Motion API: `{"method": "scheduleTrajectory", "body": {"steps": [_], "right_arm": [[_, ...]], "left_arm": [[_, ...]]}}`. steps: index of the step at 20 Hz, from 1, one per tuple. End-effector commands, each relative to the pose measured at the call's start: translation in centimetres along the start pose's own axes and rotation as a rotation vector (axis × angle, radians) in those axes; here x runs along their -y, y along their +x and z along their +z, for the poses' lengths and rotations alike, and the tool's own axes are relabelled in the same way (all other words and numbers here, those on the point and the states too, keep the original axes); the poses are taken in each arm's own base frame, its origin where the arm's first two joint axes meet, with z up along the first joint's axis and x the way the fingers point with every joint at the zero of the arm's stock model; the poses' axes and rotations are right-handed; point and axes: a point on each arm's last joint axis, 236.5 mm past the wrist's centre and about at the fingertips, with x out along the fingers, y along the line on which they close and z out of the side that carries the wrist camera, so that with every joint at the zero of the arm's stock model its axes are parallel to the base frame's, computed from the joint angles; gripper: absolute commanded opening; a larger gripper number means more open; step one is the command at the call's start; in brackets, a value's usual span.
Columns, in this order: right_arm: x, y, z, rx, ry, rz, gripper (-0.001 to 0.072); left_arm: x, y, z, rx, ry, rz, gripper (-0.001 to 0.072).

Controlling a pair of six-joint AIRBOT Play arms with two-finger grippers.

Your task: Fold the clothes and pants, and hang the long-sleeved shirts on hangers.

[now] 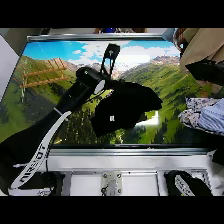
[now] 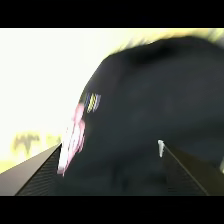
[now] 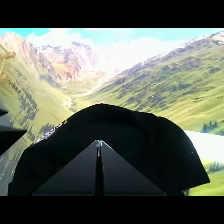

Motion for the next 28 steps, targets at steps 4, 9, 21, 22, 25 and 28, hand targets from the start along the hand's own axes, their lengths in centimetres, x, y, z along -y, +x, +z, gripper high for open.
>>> {"method": "scheduleTrajectory", "body": {"steps": [4,9,21,22,25,28], "right_arm": [[-0.6,1.0,-2.1,-0.087,-0.097,-0.038,0.002],[-3.1,2.1,-3.6,-0.139,-0.162,0.002,0.002],[-2.6,2.4,-5.4,-0.215,-0.158,-0.068,0.0019],[-2.5,2.6,-6.0,-0.233,-0.166,-0.086,0.0019],[-3.5,3.7,-8.5,-0.299,-0.19,-0.08,0.0019],[-4.2,5.3,-12.1,-0.363,-0.049,-0.078,0.0018]], "left_arm": [[-3.1,1.5,-17.7,-0.307,0.045,0.053,0.0658],[-2.2,3.2,-22.5,-0.338,0.102,0.031,0.0657],[-4.7,5.0,-22.2,-0.328,0.046,0.087,0.0362],[-4.6,4.9,-21.6,-0.308,0.037,0.082,0.0168],[-4.3,5.0,-21.3,-0.292,0.02,0.074,0.0017],[-4.3,4.3,-20.5,-0.267,-0.029,0.076,0.0017]]}}
